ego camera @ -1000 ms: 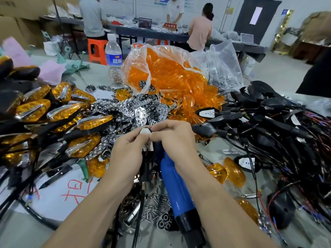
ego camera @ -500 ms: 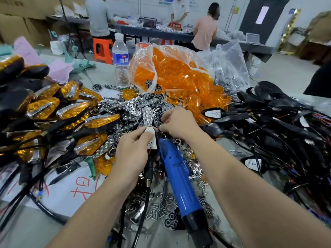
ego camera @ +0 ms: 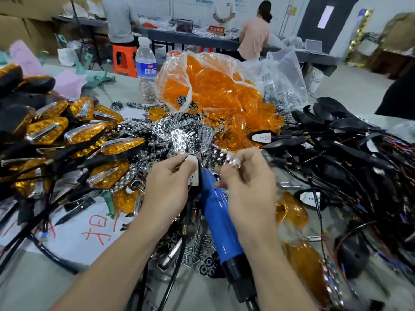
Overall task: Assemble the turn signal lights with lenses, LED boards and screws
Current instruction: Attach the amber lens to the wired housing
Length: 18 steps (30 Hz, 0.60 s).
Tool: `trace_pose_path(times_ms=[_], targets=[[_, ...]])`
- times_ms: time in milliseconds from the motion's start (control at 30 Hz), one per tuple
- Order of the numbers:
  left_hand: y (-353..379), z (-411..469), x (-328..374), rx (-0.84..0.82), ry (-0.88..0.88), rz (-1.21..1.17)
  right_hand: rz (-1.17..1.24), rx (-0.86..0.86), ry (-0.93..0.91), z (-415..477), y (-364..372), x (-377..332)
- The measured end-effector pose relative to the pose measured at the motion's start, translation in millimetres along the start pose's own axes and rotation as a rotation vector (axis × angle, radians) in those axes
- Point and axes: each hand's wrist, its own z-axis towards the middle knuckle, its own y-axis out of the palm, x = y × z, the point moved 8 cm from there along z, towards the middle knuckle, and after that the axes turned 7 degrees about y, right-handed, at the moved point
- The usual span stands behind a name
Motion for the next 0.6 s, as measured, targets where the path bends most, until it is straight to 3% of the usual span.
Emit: trace_pose_path(times_ms=[167,400,600], targets=[[4,-3,8,-0.037,0.094,0.073,-0.049,-0.194,-0.004,-8,7,9],[13,-8,21,-0.118,0.176,0.07,-0.2,-0.198,-0.078,-14,5,-6],[15,-8,14,-0.155,0.157,0.077,-0.479,-0.053,-0.173,-17,-5,-12]])
